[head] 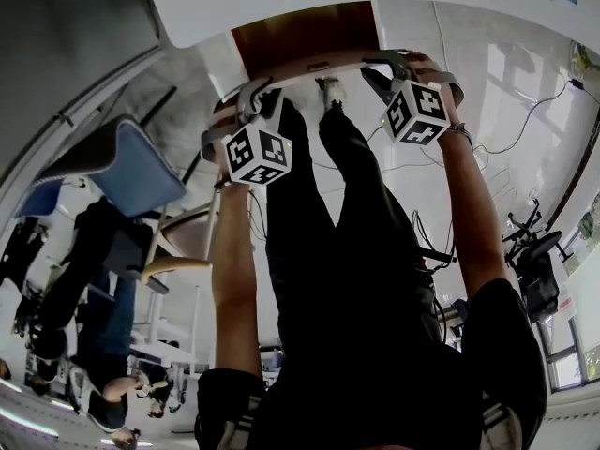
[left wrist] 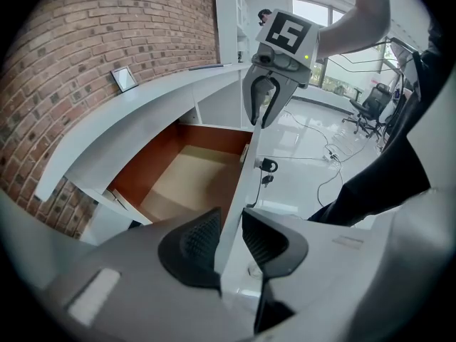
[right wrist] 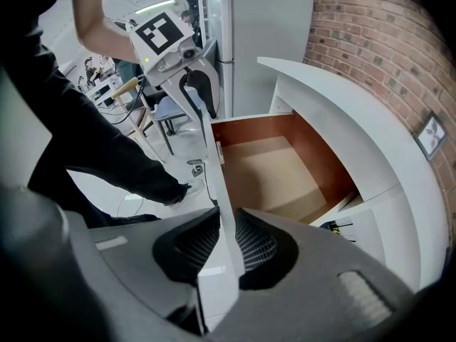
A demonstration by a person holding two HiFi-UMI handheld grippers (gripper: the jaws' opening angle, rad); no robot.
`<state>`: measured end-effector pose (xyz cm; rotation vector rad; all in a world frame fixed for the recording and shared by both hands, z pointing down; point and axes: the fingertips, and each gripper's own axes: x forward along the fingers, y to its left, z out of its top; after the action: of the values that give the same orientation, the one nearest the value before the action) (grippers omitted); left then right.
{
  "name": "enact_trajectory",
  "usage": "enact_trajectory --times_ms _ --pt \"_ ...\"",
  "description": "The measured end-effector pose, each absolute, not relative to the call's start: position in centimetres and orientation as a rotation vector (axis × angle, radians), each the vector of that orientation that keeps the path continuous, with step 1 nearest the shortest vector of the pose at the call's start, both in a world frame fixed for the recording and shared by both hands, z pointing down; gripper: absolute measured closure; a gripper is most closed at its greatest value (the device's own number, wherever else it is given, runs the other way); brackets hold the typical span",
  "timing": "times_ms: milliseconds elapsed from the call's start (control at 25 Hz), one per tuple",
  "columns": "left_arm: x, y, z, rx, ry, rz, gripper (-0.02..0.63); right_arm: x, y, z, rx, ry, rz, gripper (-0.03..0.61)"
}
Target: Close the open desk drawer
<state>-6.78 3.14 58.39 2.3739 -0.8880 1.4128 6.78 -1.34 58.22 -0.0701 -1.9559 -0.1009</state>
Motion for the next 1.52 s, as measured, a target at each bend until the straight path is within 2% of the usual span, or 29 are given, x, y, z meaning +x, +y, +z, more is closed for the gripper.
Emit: enact_trajectory --times_ms 680,1520 --pt "-10.0 -1.5 58.4 2.350 -0.987 1.448 0.495 3.9 -5.2 58.4 -0.037 -1.983 -0.134 0.508" --pt "-10.7 -5.0 57.7 2.311 -1.111 1.432 0.494 3.2 -9.0 57.9 0.068 -1.986 -0.215 0.503"
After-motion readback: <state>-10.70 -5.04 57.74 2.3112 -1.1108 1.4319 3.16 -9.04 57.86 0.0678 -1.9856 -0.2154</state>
